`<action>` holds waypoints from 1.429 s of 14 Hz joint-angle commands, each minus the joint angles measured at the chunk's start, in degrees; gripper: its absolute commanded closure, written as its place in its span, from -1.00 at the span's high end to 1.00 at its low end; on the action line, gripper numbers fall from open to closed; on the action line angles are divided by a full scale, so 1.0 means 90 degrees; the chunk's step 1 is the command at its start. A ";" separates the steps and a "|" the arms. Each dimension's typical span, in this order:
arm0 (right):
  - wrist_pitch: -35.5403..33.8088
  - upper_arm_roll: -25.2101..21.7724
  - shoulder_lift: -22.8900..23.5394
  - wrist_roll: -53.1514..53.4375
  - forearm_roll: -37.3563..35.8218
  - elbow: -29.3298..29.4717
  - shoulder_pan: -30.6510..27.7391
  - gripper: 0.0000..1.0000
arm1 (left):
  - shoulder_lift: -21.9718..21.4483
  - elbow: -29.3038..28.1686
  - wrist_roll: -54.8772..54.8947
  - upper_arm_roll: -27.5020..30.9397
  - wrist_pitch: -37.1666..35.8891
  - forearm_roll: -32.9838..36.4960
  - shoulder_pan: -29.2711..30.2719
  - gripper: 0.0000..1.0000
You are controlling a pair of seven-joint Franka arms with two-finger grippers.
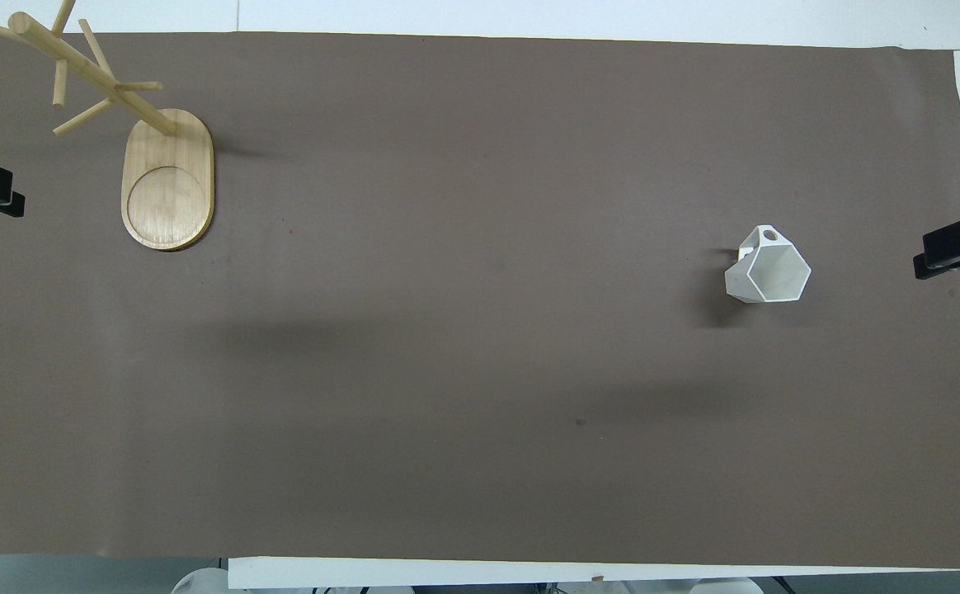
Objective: Hang cup on rack
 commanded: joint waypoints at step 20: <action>0.1513 0.0005 0.0747 -1.0299 0.4315 -0.1430 -0.1868 1.00 | -0.0152 -0.0191 0.0050 -0.0004 0.0043 0.0026 0.0015 1.00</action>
